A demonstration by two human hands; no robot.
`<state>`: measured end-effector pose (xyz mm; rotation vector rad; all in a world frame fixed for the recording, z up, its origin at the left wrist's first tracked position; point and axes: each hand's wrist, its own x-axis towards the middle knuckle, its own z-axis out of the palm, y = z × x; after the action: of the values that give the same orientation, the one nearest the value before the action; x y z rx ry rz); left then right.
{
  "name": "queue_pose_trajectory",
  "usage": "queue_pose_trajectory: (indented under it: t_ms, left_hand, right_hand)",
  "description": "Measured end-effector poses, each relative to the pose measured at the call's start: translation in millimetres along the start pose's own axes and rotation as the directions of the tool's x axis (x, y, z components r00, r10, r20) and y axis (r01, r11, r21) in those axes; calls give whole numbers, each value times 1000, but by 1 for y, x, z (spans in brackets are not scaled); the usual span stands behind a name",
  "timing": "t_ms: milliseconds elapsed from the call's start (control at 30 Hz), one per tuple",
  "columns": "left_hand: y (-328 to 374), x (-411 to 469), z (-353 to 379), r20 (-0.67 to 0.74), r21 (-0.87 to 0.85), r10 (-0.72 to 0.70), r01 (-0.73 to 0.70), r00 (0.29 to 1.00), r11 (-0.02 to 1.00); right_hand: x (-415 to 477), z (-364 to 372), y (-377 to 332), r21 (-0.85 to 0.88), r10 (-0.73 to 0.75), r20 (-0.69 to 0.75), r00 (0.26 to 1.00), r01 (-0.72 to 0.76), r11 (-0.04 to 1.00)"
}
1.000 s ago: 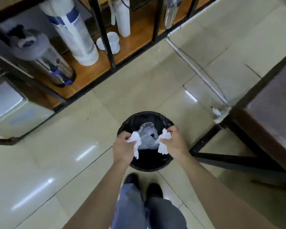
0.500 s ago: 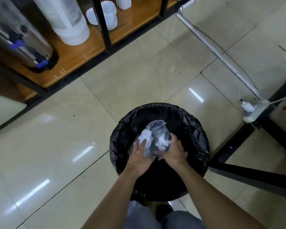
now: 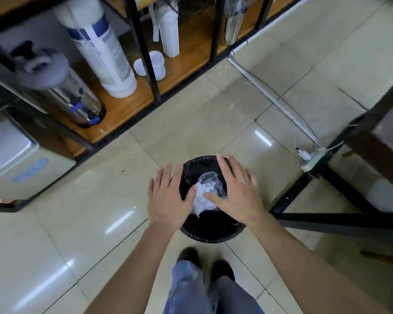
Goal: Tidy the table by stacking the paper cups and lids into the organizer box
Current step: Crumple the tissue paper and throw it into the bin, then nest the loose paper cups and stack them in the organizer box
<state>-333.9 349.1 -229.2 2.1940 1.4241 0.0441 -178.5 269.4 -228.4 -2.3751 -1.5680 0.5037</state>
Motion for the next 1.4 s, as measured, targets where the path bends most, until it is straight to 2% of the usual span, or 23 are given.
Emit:
queue_pose_trajectory:
  t_ms: [100,333,667,867,1133,1400]
  left_hand:
    - [25,-15,-57,-78,-21,45,-47,996,999]
    - [85,-35,-159,-155,-22,207,-213,966,977]
    - [197,-65,-234,-180,-87,502,-522,846,848]
    - [273,-96,-234,-135,-130,655,-668,744,732]
    - [380,-153,-188,-101,-142,782,-787,615,601]
    - [490,-206,-112,-77,-230,796,-788,600,572]
  right_hand:
    - [-16,-58,-31,-13,-38,-56,998,37,999]
    - [-45,-174,-79,-70,-54,-303,951,34,997]
    - [-109,-304,-76,-29,105,-564,819,-147,989]
    - [-167,-352,-42,-2,214,-659,722,-286,958]
    - [-249,-394,40,66,330,-754,567,-435,898]
    - [-307,-419,147,151,407,-775,482,-485,861]
